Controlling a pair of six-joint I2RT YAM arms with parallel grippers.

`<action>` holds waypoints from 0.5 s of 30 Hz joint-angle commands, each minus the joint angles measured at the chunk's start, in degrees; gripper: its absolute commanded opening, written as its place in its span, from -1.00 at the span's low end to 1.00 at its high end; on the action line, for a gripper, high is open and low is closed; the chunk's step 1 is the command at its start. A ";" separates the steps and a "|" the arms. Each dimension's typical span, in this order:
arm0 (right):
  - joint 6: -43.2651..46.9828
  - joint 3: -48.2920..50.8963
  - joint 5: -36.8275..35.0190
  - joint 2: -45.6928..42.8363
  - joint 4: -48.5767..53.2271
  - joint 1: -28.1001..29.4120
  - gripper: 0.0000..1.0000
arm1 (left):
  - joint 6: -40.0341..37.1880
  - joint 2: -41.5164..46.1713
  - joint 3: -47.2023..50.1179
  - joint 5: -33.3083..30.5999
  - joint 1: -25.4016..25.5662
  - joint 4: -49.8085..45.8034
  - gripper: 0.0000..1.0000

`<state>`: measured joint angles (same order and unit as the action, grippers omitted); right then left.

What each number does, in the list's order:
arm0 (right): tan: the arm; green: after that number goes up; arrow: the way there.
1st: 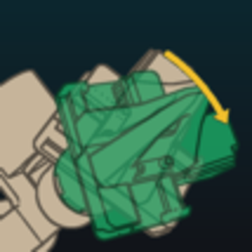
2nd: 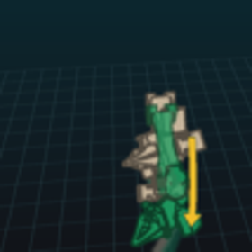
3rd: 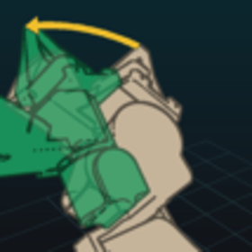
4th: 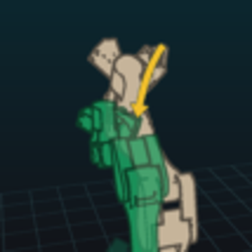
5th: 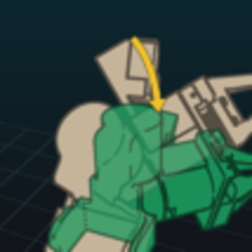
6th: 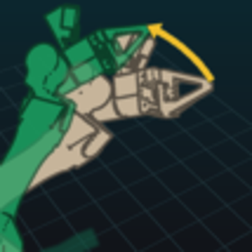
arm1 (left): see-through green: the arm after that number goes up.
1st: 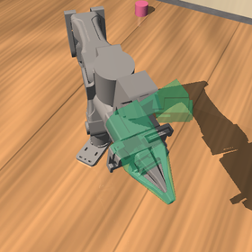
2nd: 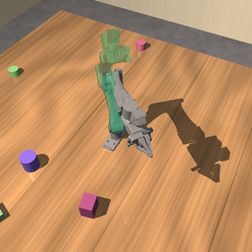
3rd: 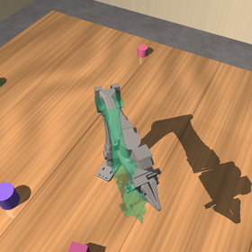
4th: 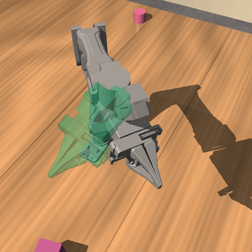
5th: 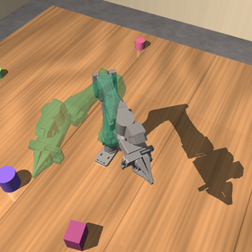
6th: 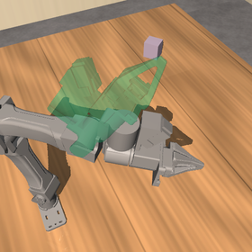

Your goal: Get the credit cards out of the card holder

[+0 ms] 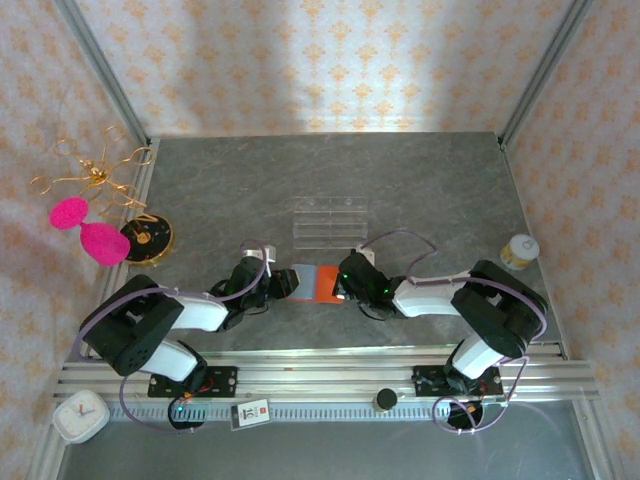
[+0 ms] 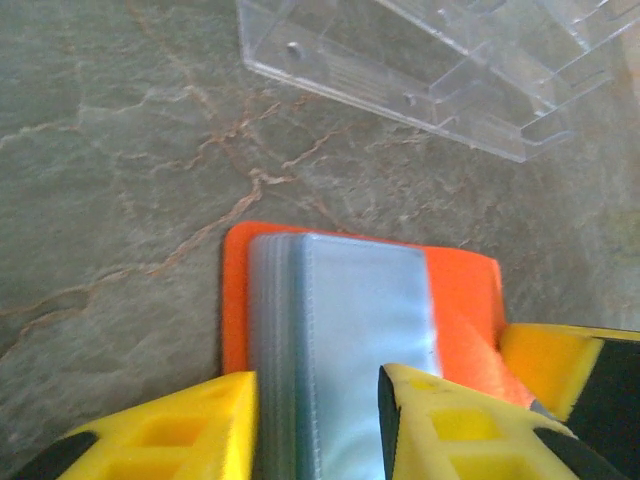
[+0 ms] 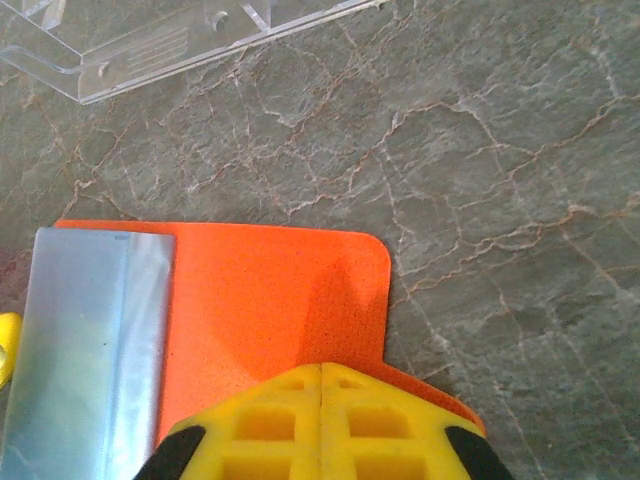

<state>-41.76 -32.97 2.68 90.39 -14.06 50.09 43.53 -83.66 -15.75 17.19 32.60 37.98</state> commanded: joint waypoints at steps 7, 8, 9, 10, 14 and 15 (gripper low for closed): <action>1.40 1.23 -1.58 3.27 4.22 -0.51 -1.00 | 5.35 0.12 1.00 4.52 4.87 8.83 -0.25; 1.46 1.18 -1.45 3.27 4.17 -0.52 -1.00 | 5.69 0.51 1.24 4.64 5.06 8.80 -0.25; 1.50 1.15 -1.45 3.30 4.21 -0.56 -1.00 | 5.94 1.04 1.37 4.53 5.21 8.68 -0.25; 1.58 1.07 -1.42 3.24 4.24 -0.52 -1.00 | 6.07 1.65 1.72 4.31 5.22 8.59 -0.25; 2.02 1.24 -0.58 2.91 3.33 -0.51 -1.00 | 6.12 3.80 2.42 3.80 5.28 8.65 -0.33; 2.18 1.20 -0.51 2.98 3.19 -0.51 -1.00 | 6.12 3.86 2.40 3.65 5.28 8.35 -0.40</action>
<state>-40.88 -32.99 2.66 90.91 -14.85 50.09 48.82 -80.99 -14.02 19.62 37.52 43.83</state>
